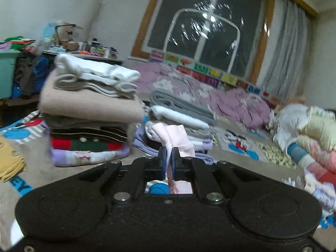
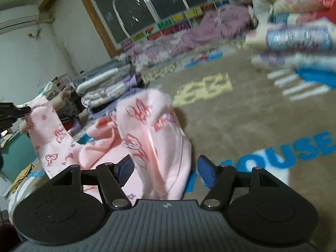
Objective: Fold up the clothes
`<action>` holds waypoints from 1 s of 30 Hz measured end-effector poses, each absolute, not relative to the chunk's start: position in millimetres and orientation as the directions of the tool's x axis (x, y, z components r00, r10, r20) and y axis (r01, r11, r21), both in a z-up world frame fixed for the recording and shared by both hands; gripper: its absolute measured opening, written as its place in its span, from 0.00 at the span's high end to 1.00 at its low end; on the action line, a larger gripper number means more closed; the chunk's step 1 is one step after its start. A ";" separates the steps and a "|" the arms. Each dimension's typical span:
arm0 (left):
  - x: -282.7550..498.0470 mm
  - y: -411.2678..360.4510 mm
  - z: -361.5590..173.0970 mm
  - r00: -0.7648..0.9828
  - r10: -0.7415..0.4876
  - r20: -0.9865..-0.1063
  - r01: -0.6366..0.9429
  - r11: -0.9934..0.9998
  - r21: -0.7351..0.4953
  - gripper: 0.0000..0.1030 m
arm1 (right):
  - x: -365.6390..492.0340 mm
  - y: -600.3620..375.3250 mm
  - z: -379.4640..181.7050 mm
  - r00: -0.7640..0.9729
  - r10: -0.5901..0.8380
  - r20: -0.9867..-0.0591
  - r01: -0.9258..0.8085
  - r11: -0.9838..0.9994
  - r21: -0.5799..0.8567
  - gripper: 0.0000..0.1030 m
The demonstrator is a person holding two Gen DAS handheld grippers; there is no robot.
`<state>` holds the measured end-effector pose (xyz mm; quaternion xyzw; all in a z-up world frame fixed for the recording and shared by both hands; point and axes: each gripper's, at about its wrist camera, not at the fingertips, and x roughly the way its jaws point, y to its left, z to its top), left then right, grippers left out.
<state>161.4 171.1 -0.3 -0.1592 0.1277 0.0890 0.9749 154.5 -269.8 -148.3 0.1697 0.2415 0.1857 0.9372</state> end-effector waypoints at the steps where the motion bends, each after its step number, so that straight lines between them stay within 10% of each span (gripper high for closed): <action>1: 155.4 174.0 -1.6 0.953 0.144 -0.268 -0.224 0.929 -0.296 0.98 | 146.9 -268.2 -143.9 0.828 0.418 -0.375 -0.277 0.885 0.375 0.35; 7: 129.8 192.3 -22.8 0.954 0.184 -0.236 -0.262 0.893 -0.366 0.98 | 84.0 -225.4 -120.5 0.819 0.497 -0.286 -0.508 0.860 0.041 0.42; 15: 118.6 226.0 -68.8 0.950 0.155 -0.272 -0.272 0.839 -0.471 0.98 | 46.5 -128.3 -152.4 0.756 0.474 -0.452 -0.653 0.596 -0.467 0.59; 24: 128.8 239.6 -82.5 0.959 0.097 -0.267 -0.227 0.828 -0.514 0.98 | 68.4 -76.0 -159.7 0.753 0.345 -0.560 -0.658 0.408 -0.633 0.60; 30: 126.3 247.2 -84.0 0.963 0.082 -0.257 -0.216 0.807 -0.549 0.98 | 76.7 -63.4 -153.4 0.722 0.321 -0.613 -0.690 0.397 -0.605 0.91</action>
